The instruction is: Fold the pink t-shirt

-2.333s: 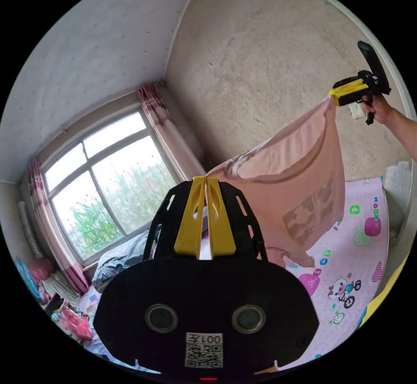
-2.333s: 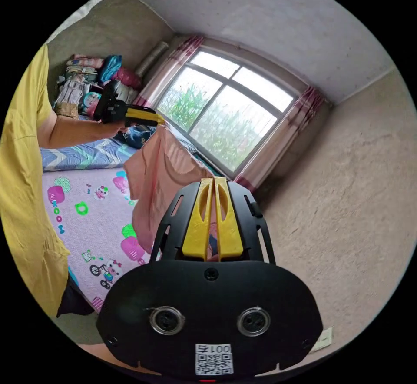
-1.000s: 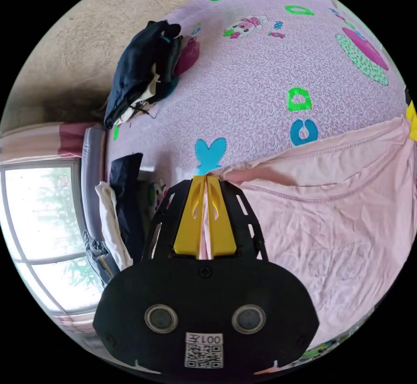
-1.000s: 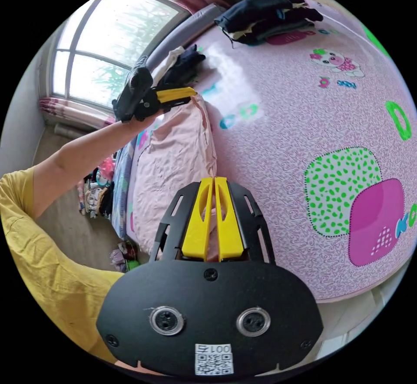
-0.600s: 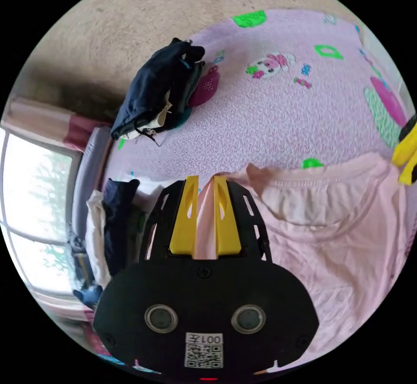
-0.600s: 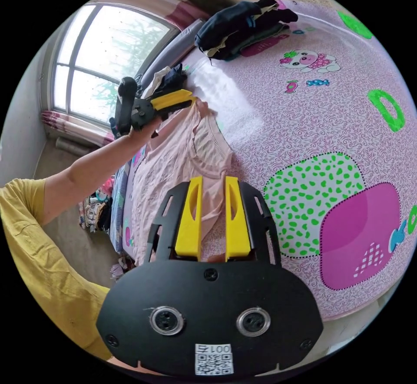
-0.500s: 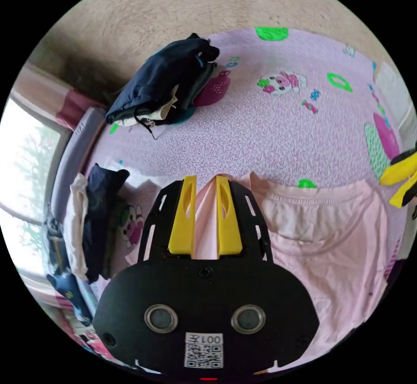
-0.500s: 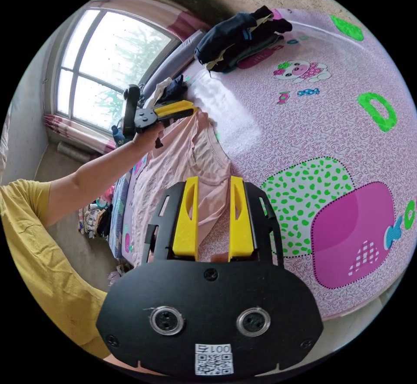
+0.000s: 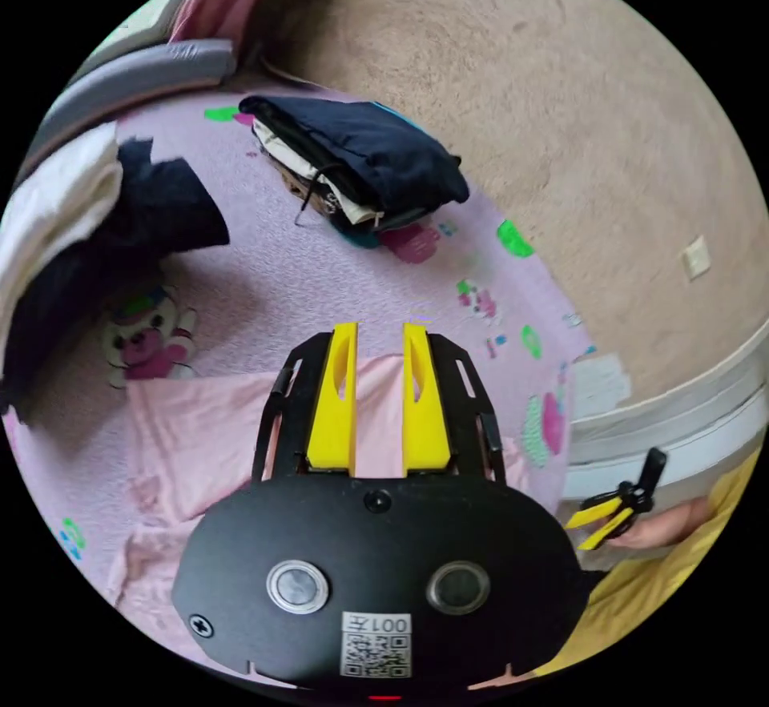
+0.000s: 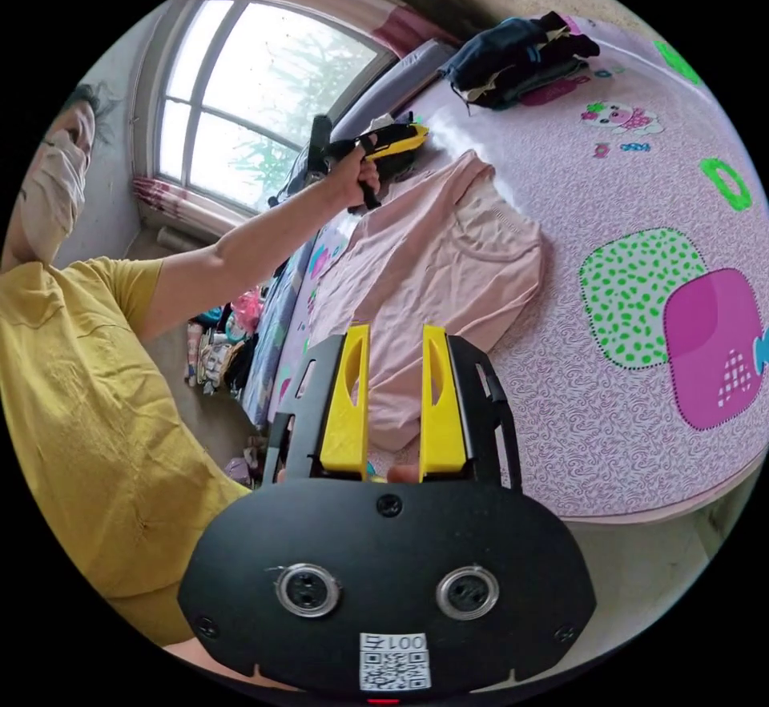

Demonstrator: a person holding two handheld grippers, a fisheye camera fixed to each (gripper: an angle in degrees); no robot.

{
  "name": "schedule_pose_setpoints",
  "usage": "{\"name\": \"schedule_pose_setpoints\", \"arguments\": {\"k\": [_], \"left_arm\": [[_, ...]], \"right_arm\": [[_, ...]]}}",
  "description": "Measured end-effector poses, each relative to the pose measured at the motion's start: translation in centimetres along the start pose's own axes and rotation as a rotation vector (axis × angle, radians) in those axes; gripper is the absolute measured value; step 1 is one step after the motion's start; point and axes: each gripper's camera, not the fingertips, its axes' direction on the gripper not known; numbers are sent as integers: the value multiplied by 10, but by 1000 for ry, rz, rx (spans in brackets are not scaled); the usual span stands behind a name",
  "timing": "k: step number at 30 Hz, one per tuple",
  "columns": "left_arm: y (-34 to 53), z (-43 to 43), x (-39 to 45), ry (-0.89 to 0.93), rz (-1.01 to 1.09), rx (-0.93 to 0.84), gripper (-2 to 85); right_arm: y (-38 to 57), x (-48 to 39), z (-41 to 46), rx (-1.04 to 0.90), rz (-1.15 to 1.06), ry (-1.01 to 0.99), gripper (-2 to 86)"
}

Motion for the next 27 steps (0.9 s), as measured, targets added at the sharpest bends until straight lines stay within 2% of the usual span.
{"name": "schedule_pose_setpoints", "arguments": {"k": [1, 5, 11, 13, 19, 22, 27], "left_arm": [[-3, -7, 5, -83, 57, -10, 49], [21, -40, 9, -207, 103, -32, 44], [168, -121, 17, -404, 95, -87, 17], [221, -142, 26, -482, 64, -157, 12], [285, -158, 56, -590, 53, -208, -6], [299, -150, 55, -597, 25, -214, -10], [308, -151, 50, -607, -3, -215, -12]], "right_arm": [[-2, -1, 6, -18, -8, -2, 85], [-16, -6, 26, -115, -89, 18, 86], [-3, -21, 43, -316, -179, 152, 107], [2, -17, 50, -361, -139, 145, 115], [4, 10, 83, -377, 114, 36, 105], [8, 17, 98, -394, 195, 62, 35], [21, 11, 64, -417, 160, 212, 12]]}}
